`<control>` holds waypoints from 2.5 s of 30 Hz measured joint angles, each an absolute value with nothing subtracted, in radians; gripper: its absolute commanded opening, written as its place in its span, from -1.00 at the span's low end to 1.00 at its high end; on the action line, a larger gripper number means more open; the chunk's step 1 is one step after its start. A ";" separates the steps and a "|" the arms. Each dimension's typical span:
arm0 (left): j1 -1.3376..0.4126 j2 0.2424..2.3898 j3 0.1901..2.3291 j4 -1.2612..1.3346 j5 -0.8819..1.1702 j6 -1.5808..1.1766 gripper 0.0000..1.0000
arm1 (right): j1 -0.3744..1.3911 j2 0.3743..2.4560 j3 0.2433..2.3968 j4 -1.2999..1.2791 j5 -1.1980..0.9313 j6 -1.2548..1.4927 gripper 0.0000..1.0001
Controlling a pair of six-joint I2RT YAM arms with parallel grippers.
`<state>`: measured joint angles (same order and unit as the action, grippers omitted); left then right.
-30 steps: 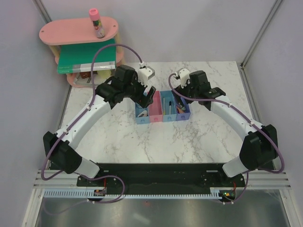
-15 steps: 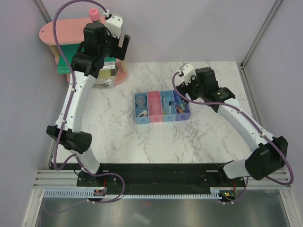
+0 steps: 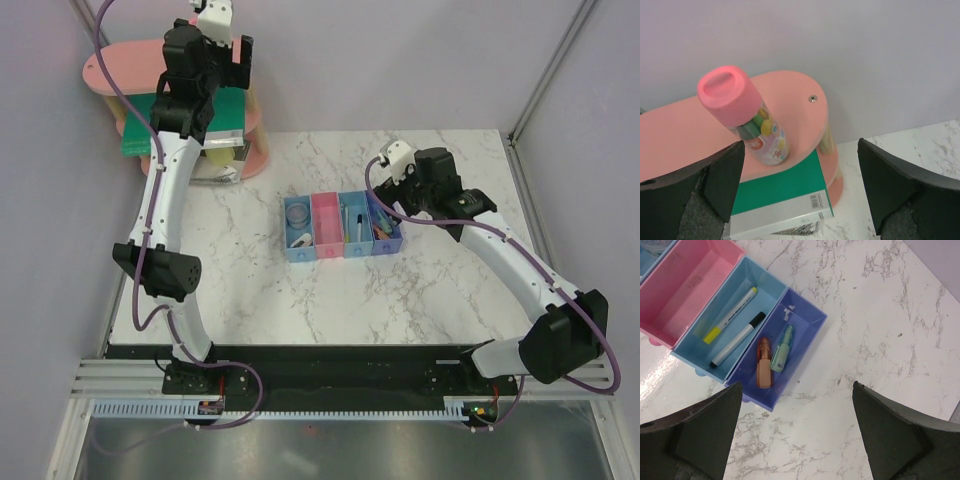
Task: Sort the stationery into containers
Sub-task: Pick up the storage box from the drawer, then place the storage box in the storage box.
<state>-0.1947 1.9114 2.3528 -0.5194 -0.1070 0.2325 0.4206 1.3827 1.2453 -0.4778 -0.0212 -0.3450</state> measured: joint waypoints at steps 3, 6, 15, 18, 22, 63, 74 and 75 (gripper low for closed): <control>-0.179 1.911 2.335 -0.444 -0.113 0.232 0.99 | 0.419 1.383 1.242 -0.473 -0.021 -0.345 0.96; -0.166 1.914 2.333 -0.395 -0.115 0.233 0.99 | 0.419 1.383 1.242 -0.469 -0.021 -0.345 0.96; -0.127 1.952 2.275 -0.251 -0.133 0.232 0.99 | 0.417 1.383 1.242 -0.464 -0.021 -0.345 0.96; -0.118 1.982 2.268 -0.226 -0.133 0.232 0.99 | 0.413 1.383 1.242 -0.464 -0.020 -0.345 0.96; -0.110 2.019 2.267 -0.197 -0.130 0.229 0.99 | 0.408 1.387 1.242 -0.464 -0.020 -0.344 0.96; -0.416 1.555 1.369 -0.150 0.144 0.076 -0.96 | 0.367 1.323 1.164 -0.473 0.020 -0.389 0.96; -0.562 1.473 1.204 -0.095 0.057 0.085 -0.96 | 0.355 1.298 1.095 -0.477 0.036 -0.413 0.96; -0.583 1.485 1.205 -0.081 0.052 0.093 -0.96 | 0.351 1.293 1.090 -0.475 0.037 -0.413 0.96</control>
<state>-0.5827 1.4853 1.2045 -0.0811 0.0525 0.0925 0.3508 1.2930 1.0901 -0.4747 0.0372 -0.4129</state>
